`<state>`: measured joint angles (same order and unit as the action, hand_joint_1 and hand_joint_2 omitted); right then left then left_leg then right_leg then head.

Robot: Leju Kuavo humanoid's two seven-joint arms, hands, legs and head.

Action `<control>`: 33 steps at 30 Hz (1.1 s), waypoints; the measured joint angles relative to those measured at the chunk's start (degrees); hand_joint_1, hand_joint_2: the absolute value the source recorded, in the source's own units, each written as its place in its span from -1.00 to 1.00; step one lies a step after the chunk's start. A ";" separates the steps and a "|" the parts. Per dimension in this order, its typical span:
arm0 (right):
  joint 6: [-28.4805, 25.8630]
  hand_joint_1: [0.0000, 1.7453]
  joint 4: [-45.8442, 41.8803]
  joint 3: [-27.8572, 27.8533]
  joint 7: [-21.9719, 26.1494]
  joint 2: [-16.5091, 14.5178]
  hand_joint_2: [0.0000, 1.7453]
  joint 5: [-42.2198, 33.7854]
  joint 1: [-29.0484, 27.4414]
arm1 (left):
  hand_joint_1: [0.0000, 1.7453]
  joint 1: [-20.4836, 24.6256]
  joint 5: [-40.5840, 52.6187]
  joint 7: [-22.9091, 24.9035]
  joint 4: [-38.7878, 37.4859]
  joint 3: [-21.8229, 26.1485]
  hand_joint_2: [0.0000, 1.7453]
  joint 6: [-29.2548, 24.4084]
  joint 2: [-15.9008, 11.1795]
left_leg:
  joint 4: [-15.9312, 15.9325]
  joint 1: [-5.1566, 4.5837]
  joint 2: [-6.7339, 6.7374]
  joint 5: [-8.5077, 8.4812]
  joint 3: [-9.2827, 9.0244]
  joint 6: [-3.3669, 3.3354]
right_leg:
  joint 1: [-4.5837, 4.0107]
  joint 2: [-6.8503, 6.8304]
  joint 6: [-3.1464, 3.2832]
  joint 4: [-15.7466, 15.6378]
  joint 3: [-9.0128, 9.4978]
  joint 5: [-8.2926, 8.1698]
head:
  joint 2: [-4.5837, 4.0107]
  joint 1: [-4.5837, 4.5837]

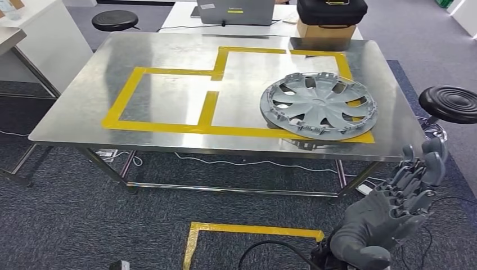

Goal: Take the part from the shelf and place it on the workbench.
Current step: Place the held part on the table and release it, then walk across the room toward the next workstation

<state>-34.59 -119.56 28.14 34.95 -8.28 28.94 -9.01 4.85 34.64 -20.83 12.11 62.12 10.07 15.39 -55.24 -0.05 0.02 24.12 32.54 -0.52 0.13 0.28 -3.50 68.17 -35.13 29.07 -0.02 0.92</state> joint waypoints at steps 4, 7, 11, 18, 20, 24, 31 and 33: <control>-0.36 -1.00 0.01 -0.08 -0.17 -0.13 -1.00 0.44 0.13 | -1.00 0.05 -0.40 0.00 0.00 0.03 1.00 0.17 -0.03 | -0.47 -0.31 -0.09 -1.26 0.93 1.10 | -0.13 0.18 0.63 -11.45 7.69 -0.16 | 0.01 -0.03; -0.95 -1.00 0.14 -0.39 -1.13 -0.42 -1.00 1.96 0.16 | -1.00 0.06 -0.42 0.00 0.00 0.04 1.00 0.21 -0.07 | -1.26 -0.17 -0.10 -0.66 1.52 2.09 | -0.08 0.12 2.14 -11.57 6.53 -1.09 | 0.00 -0.15; -1.77 -1.00 0.58 -1.03 -1.86 -0.86 -1.00 3.04 0.27 | -1.00 0.12 -0.29 0.00 0.00 0.04 1.00 0.22 -0.18 | -13.03 -0.06 -0.11 8.43 5.66 3.04 | 0.01 -0.04 3.21 -11.56 4.26 -3.20 | 0.00 -0.70; -2.02 -1.00 1.05 -1.87 -2.50 -1.32 -1.00 3.67 0.33 | -1.00 0.24 -0.22 0.02 0.00 0.07 1.00 0.34 -0.17 | -0.84 -0.13 -0.14 4.10 -5.39 2.20 | -0.28 0.00 2.11 -11.33 0.68 -6.29 | 0.00 -0.68; -2.02 -1.00 1.10 -2.04 -2.89 -1.44 -1.00 3.61 0.41 | -1.00 0.19 -0.94 -0.22 0.00 0.30 1.00 0.38 -0.10 | 1.13 -0.27 -0.15 4.09 -5.94 1.53 | -0.35 -0.06 1.56 -11.33 0.25 -7.12 | 0.00 -0.64; -1.85 -1.00 1.20 -2.26 -3.35 -1.46 -1.00 3.47 0.41 | -1.00 0.04 -1.57 -0.44 0.00 1.20 1.00 0.33 -0.12 | 1.27 -0.05 0.07 2.49 -4.39 -0.12 | -0.07 -0.03 0.37 -6.99 -1.95 -3.12 | 0.00 -0.50; -2.22 -1.00 1.38 -2.57 -3.64 -1.53 -1.00 3.10 0.35 | -1.00 0.02 -2.27 -0.85 0.00 1.81 1.00 0.27 -0.26 | 0.98 -0.15 0.05 -0.59 -0.56 0.05 | -0.01 -0.08 0.14 -3.23 2.26 -0.32 | 0.00 -0.28; -2.36 -1.00 1.38 -2.67 -3.61 -1.69 -1.00 3.11 0.43 | -1.00 0.05 -2.28 -0.92 0.00 1.92 1.00 0.27 -0.26 | 0.59 -0.29 -0.02 -1.16 0.06 0.53 | -0.08 -0.01 0.45 -10.47 7.09 -0.98 | 0.00 -0.29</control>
<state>-36.95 -118.18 25.47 31.34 -9.97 32.05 -8.59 4.89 32.36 -21.75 12.11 64.04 10.34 15.13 -54.64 -0.34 0.00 22.96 32.60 0.00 0.05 0.27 -3.05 57.70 -28.04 28.09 -0.02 0.63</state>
